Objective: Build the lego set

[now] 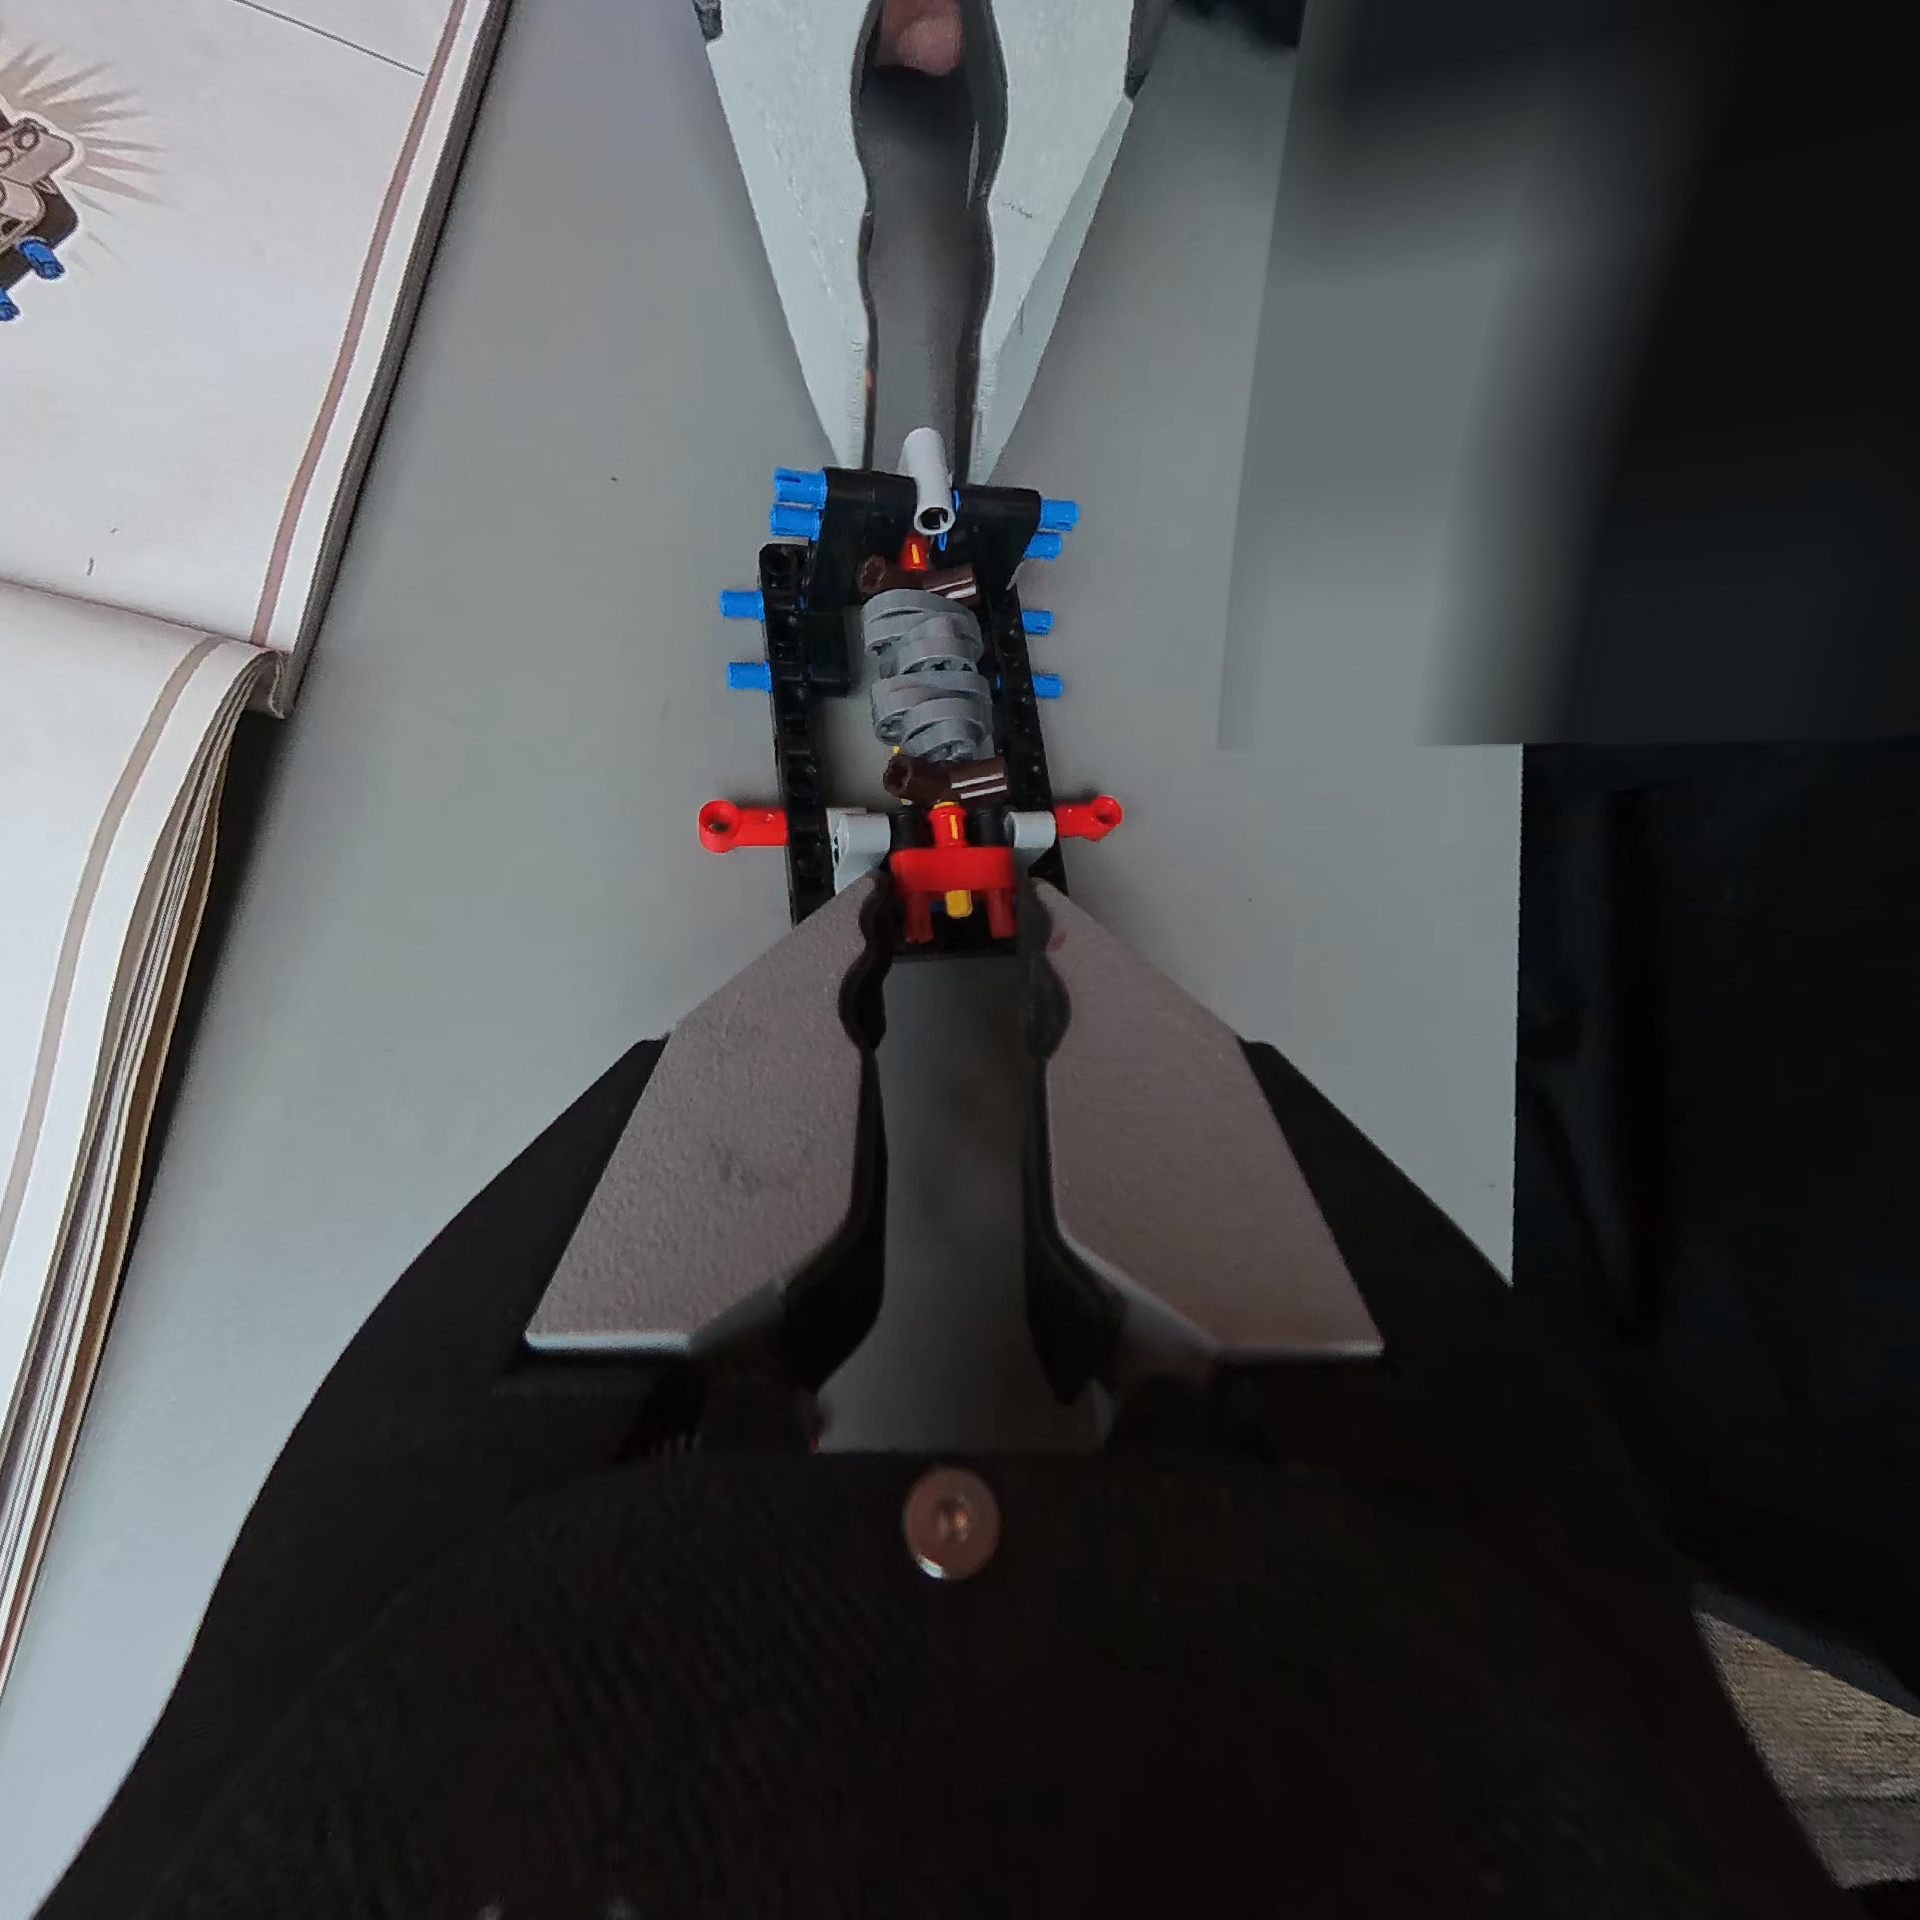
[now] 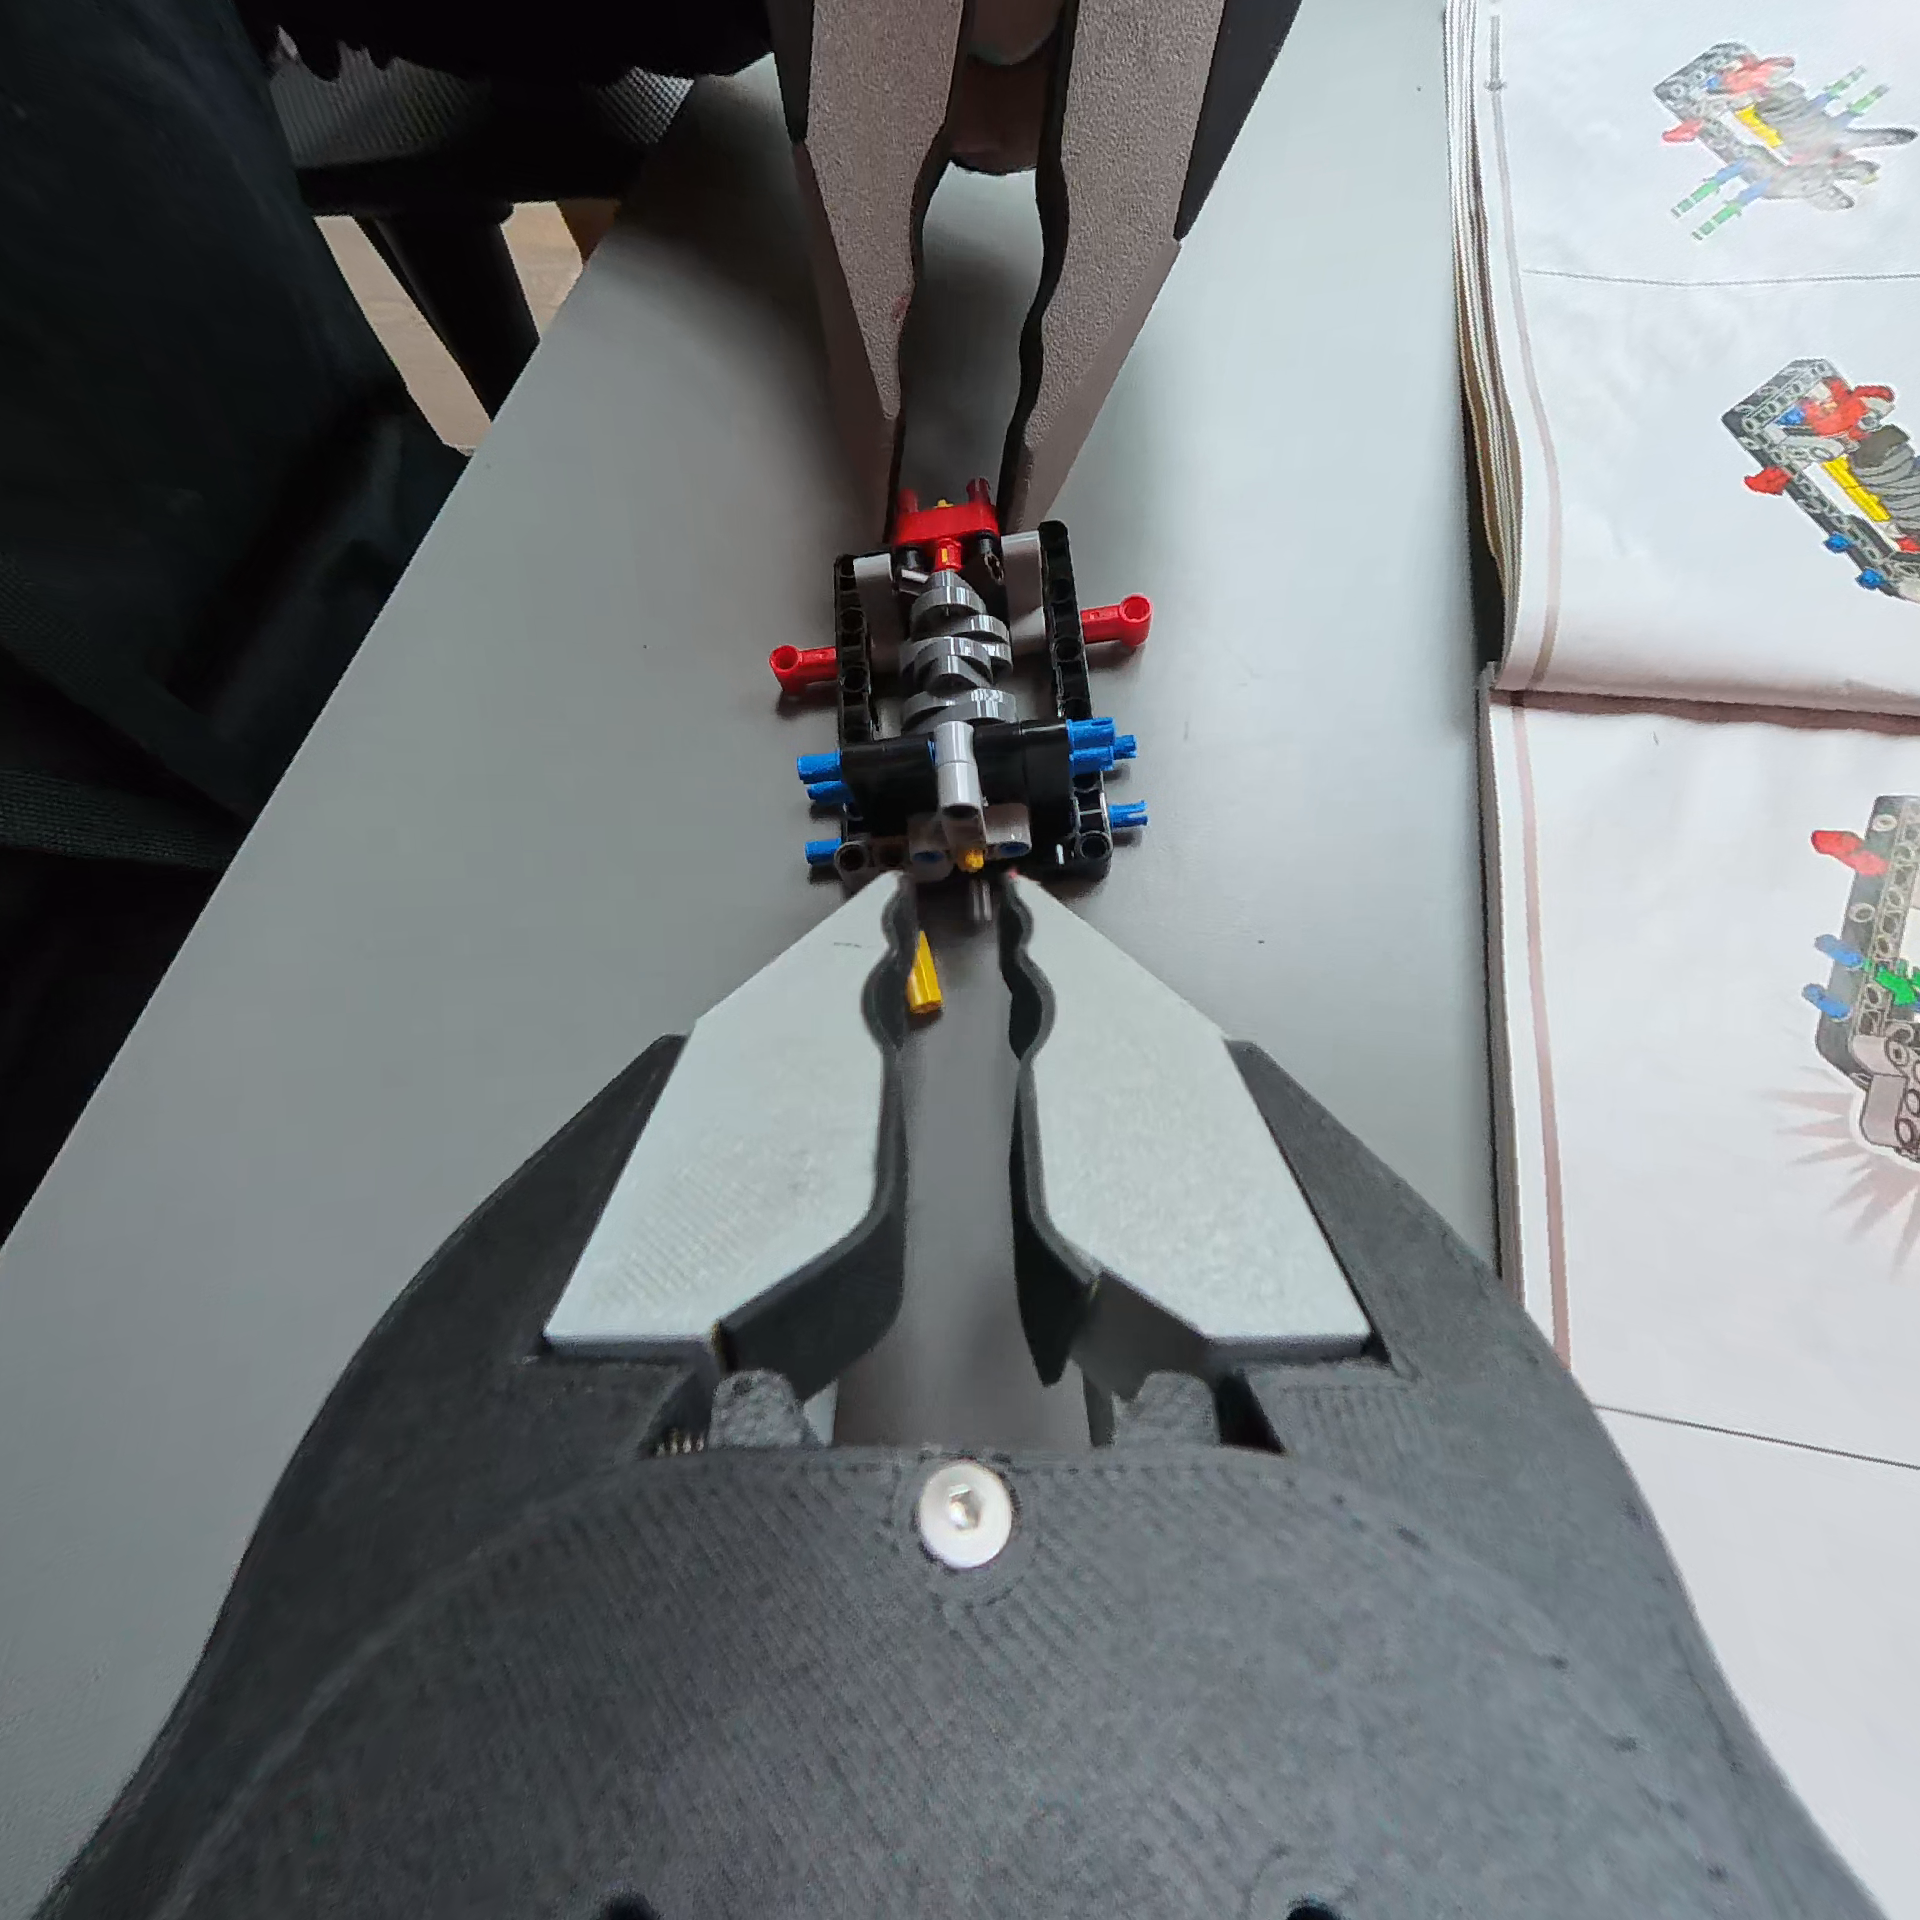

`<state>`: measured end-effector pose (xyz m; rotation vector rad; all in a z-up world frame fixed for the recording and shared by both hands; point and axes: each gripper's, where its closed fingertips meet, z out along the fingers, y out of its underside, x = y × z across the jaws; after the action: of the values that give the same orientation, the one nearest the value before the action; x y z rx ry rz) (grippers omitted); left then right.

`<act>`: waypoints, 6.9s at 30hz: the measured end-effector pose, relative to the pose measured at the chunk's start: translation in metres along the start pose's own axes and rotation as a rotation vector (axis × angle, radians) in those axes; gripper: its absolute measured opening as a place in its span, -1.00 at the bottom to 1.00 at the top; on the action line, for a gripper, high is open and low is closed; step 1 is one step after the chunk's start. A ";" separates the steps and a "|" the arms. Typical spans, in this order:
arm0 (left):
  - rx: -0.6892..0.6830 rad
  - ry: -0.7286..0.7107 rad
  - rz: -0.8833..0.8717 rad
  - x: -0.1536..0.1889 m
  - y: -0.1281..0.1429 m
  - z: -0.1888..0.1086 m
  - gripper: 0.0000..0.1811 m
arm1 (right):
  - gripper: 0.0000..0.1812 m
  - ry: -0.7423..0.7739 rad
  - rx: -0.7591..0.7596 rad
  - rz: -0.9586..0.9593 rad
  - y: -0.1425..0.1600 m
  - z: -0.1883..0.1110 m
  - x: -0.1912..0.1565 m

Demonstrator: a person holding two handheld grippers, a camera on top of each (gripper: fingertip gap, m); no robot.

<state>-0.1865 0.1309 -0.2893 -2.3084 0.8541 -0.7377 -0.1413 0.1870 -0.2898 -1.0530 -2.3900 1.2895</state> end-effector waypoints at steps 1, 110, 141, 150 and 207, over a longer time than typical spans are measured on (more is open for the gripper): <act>0.000 0.000 0.003 0.000 0.000 0.000 -0.77 | -0.92 0.002 0.008 -0.009 -0.002 0.000 0.000; -0.414 -0.032 0.026 -0.018 0.001 0.010 -0.72 | -0.97 0.086 -0.025 0.042 0.022 -0.036 0.016; -0.418 -0.040 0.041 -0.020 -0.002 0.012 -0.72 | -0.97 -0.019 0.047 0.109 0.013 -0.032 0.021; -0.419 -0.042 0.045 -0.021 -0.002 0.013 -0.72 | -0.97 -0.013 0.033 0.107 0.014 -0.031 0.022; -0.414 -0.039 0.036 -0.022 -0.004 0.014 -0.72 | -0.97 0.343 -0.012 -0.328 0.017 -0.034 0.026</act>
<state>-0.1900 0.1526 -0.3027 -2.6476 1.1122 -0.5357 -0.1343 0.2324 -0.2865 -0.7687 -2.1926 0.9021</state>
